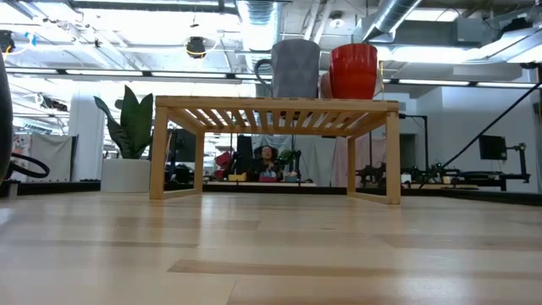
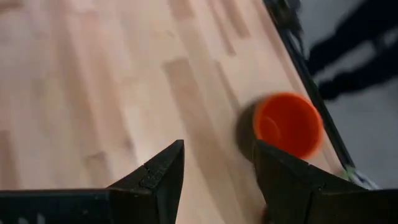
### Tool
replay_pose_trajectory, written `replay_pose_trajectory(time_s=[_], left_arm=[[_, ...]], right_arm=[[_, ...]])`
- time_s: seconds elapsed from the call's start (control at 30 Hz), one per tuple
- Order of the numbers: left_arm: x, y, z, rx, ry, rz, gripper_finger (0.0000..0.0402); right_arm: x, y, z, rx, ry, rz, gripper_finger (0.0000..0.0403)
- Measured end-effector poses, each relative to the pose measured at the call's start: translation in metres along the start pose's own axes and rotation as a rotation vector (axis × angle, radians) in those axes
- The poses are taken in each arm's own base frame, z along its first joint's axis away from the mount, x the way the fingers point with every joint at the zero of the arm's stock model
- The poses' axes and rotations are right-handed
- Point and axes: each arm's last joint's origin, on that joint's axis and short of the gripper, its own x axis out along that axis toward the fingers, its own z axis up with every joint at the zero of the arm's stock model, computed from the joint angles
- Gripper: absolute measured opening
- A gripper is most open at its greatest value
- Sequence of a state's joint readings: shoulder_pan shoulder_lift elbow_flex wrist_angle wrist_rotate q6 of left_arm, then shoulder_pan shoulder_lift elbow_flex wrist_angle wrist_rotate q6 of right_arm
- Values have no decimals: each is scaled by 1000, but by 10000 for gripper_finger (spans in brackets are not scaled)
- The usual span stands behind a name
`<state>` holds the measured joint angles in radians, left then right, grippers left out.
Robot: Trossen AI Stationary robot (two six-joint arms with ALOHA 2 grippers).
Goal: Place coffee mugs
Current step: Put the orange black mug on the shelf
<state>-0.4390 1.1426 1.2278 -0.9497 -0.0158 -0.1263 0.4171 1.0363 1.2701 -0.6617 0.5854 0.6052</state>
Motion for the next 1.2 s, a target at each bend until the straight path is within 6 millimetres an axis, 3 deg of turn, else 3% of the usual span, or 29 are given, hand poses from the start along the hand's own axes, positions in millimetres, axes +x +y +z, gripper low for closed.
replay_pose_trajectory(time_s=[0.13,0.27,0.5,0.73,0.87,1.2], left_arm=[[29,-27,1,46,99,-46,174],[57,-49,4,-23,124,-40,174],[101,-68,-2,-15,241,-9,174],[103,-65,-3,-33,216,76,174],[110,-64,-13,-29,272,46,173],[137,-68,-20,-17,351,24,173]], right_arm=[[0,-1,-1,-6,7,-5,217],[0,-1,-1,14,13,-9,217],[0,-1,-2,35,18,-12,217],[0,-2,-3,27,28,-20,217],[0,-3,-4,19,37,-27,217],[0,-4,-5,9,49,-36,217]])
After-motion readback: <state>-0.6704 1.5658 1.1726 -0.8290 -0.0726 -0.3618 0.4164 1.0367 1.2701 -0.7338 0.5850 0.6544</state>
